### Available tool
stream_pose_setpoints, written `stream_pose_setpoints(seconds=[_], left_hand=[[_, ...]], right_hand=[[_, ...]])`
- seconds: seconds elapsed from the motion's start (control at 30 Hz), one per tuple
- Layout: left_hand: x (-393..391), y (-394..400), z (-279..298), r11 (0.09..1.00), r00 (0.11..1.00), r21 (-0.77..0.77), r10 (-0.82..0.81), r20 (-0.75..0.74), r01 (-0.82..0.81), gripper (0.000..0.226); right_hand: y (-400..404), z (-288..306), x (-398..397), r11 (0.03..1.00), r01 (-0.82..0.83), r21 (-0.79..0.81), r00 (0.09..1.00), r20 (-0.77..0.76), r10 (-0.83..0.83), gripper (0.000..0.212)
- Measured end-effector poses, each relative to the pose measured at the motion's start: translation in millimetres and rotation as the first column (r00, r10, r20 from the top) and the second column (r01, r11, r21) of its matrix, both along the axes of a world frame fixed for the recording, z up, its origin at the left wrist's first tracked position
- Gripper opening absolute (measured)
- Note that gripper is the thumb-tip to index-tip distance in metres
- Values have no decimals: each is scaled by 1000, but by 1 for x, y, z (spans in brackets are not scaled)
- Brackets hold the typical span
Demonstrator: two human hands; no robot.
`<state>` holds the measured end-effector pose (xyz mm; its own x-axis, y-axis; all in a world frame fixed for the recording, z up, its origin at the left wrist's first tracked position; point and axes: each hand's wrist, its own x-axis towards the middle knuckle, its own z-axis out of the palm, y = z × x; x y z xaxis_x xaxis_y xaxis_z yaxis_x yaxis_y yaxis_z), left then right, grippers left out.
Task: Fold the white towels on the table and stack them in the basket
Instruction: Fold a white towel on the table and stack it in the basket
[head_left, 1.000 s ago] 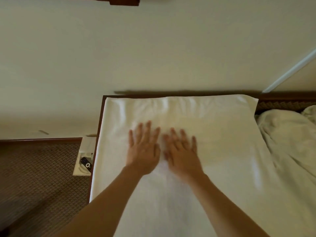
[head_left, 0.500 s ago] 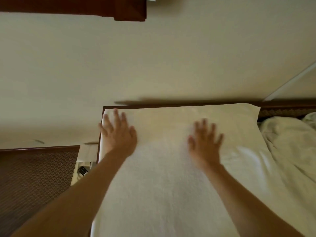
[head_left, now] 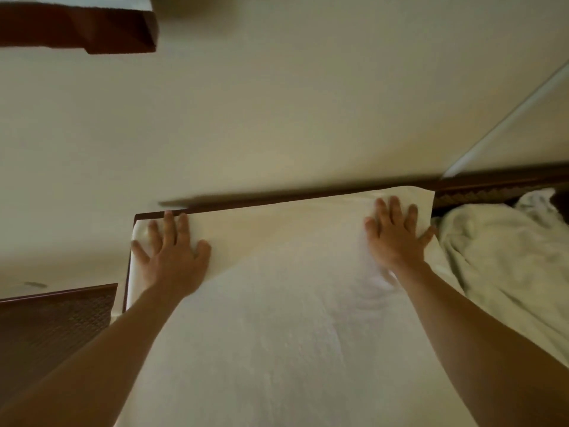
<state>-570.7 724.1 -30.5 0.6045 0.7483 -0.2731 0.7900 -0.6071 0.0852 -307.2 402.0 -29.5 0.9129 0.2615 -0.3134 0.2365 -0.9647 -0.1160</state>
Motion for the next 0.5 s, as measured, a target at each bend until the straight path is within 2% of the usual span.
stream_pose_setpoints(seconds=[0.07,0.1,0.13,0.2,0.3,0.37,0.43,0.5], left_hand=[[27,-27,8,996,996,-20,85,28,-85,71],[40,-43,11,998,996,-20,65,62,-63,69],[52,-61,13,1000,995,-22,-2,99,4,68],[81,-104,12,983,970,-34,-173,172,181,66],[126,-161,6,938,924,-46,-330,191,344,65],[148,-181,1,930,922,-45,-354,160,365,64],[163,-191,-5,949,944,-55,-302,136,311,65],[168,-193,-11,962,957,-21,-268,110,272,66]], right_hand=[[-13,4,19,973,182,142,981,39,-189,60],[-21,4,28,930,278,240,952,62,-300,59],[-28,6,37,865,368,341,912,46,-407,59],[-47,6,62,710,533,460,832,-129,-540,62],[-67,10,91,512,710,484,703,-449,-551,59],[-75,11,100,387,779,493,627,-611,-484,55],[-85,7,111,377,772,511,635,-611,-473,57],[-89,7,122,435,670,602,736,-463,-494,38]])
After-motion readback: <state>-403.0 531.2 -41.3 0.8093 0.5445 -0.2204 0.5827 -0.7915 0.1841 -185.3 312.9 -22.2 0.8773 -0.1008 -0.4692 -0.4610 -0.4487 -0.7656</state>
